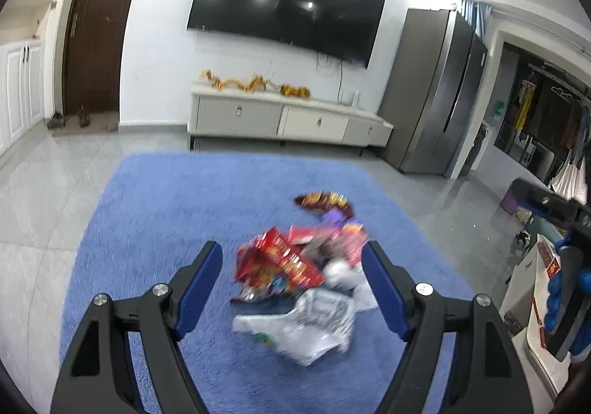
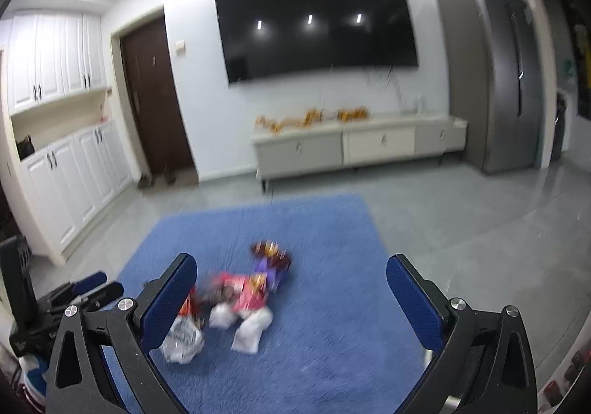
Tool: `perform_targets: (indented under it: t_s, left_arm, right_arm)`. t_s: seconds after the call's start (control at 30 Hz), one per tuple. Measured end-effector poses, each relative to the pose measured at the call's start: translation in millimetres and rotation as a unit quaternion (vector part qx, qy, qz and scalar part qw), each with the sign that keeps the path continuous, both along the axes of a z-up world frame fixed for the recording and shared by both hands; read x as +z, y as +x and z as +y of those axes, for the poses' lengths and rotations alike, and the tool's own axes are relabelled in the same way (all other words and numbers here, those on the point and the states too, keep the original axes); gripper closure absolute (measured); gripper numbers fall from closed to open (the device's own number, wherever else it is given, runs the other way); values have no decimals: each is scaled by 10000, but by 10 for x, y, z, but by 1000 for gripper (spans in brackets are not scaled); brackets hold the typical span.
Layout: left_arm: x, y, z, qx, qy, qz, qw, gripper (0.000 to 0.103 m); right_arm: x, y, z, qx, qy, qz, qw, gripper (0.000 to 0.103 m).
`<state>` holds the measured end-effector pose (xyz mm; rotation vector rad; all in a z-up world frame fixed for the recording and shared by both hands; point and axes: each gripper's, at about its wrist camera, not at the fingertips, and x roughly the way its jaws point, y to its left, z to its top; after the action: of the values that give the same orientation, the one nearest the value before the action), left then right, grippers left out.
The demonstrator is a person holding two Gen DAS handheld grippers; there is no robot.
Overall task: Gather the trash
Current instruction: 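Move both open tools back over the trash pile on the rug, then grasp the white printed plastic bag with the left tool while the right tool grasps the white tissue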
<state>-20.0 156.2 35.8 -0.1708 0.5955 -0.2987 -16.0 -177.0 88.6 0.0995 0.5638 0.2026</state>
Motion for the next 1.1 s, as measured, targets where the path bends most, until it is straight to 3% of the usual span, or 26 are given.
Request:
perform_targets:
  t_s: [0.2, 0.33, 0.47, 0.53, 0.6, 0.77, 0.93, 1.1]
  left_arm:
    - [-440, 123, -51, -250, 114, 388, 9989, 26]
    - [-640, 183, -163, -422, 84, 625, 9971, 27]
    - [-778, 238, -260, -574, 78, 812, 9950, 27]
    - [-830, 254, -287, -615, 63, 892, 9941, 31]
    - [-845, 286, -311, -645, 33, 983, 9931, 43]
    - [-855, 297, -326, -655, -136, 1105, 9916, 58]
    - [-831, 189, -335, -603, -187, 1072, 9922, 67]
    - [-742, 3, -375, -584, -176, 942, 9937, 71]
  right_arm:
    - [-613, 330, 243, 426, -3, 840, 9956, 1]
    - [-970, 465, 400, 621, 40, 1299, 9896, 19]
    - [-1170, 600, 449, 694, 105, 1553, 9854, 25]
    - [-1246, 647, 490, 755, 114, 1629, 9837, 29]
    - [-1288, 694, 526, 804, 101, 1688, 9823, 34]
    - [-1382, 718, 575, 972, 137, 1817, 9785, 46]
    - [-1440, 643, 526, 1093, 163, 1870, 9761, 73]
    - [-1379, 447, 384, 1103, 161, 1812, 9771, 84]
